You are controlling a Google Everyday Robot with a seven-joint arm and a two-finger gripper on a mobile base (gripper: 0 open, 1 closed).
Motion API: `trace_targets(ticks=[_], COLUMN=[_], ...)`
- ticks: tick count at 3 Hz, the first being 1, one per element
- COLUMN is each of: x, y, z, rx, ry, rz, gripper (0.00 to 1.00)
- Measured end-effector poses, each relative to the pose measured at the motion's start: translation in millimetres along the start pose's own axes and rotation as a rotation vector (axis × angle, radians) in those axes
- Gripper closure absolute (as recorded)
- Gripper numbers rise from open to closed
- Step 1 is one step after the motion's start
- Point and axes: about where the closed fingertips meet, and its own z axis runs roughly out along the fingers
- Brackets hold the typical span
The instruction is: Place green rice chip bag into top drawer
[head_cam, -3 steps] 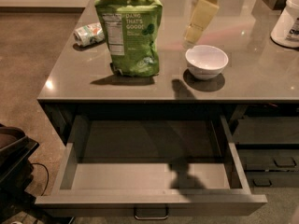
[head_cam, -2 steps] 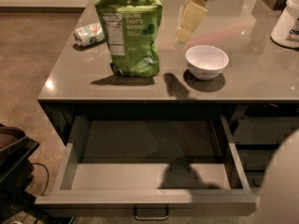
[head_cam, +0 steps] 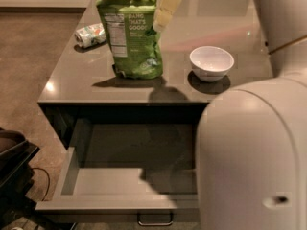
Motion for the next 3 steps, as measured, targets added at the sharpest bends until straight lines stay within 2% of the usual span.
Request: trace_targets(ticks=[1, 2, 3], x=[-38.3, -45.6, -41.2], y=[-14.7, -25.6, -22.1], z=[11.6, 10.5, 25.0], rx=[0.001, 0.041, 0.007], ry=[-0.05, -0.071, -0.064], rz=[-0.077, -0.079, -0.065], gripper=[0.0, 0.0, 0.0])
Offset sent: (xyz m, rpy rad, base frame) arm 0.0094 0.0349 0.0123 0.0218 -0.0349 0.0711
